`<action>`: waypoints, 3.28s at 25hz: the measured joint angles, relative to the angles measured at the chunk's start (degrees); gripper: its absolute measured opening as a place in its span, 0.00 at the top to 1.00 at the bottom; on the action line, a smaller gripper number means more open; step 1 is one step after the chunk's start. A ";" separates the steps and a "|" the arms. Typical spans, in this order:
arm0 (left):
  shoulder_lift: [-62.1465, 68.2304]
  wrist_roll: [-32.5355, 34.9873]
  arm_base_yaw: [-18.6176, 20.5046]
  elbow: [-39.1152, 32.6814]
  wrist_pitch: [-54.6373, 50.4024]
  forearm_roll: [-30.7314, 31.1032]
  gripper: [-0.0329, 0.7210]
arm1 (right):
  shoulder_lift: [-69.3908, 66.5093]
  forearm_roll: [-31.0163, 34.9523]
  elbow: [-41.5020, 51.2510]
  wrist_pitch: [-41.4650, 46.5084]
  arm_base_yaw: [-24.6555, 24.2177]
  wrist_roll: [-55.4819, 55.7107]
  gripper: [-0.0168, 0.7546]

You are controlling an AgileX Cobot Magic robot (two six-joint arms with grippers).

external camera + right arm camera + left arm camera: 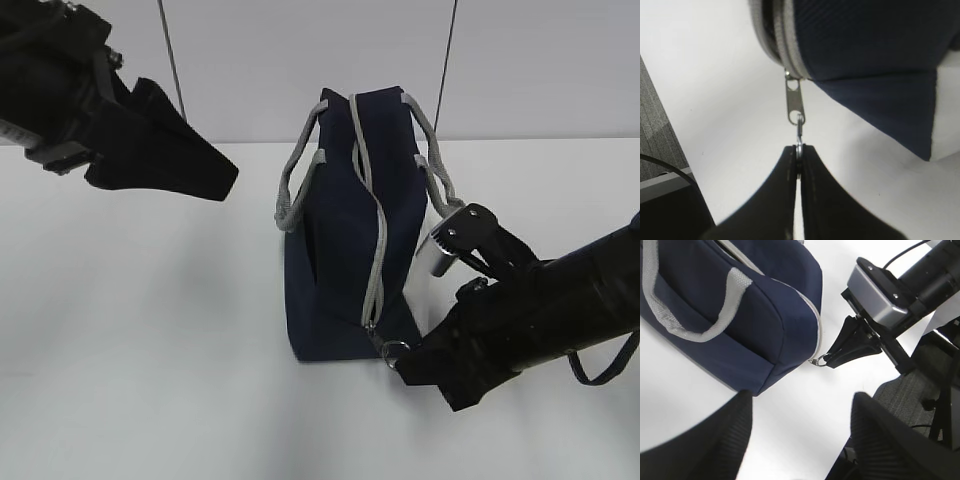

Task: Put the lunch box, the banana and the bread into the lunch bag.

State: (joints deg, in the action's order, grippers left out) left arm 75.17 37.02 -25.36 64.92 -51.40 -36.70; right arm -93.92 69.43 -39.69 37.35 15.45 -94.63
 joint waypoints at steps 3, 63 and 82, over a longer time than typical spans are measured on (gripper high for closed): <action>0.00 0.00 0.00 0.00 0.00 0.00 0.38 | 0.00 -1.68 0.00 -0.15 0.00 1.47 1.00; 0.00 5.37 0.00 0.00 1.04 -1.58 0.38 | 8.02 -19.19 -29.93 8.74 0.00 24.14 1.00; 9.28 26.70 0.00 -5.75 10.66 -30.32 0.38 | 8.02 -19.19 -29.93 11.21 0.00 24.54 1.00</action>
State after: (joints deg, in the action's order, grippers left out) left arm 84.45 63.73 -25.36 59.17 -40.74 -67.02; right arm -85.90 50.24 -69.62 48.57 15.45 -70.09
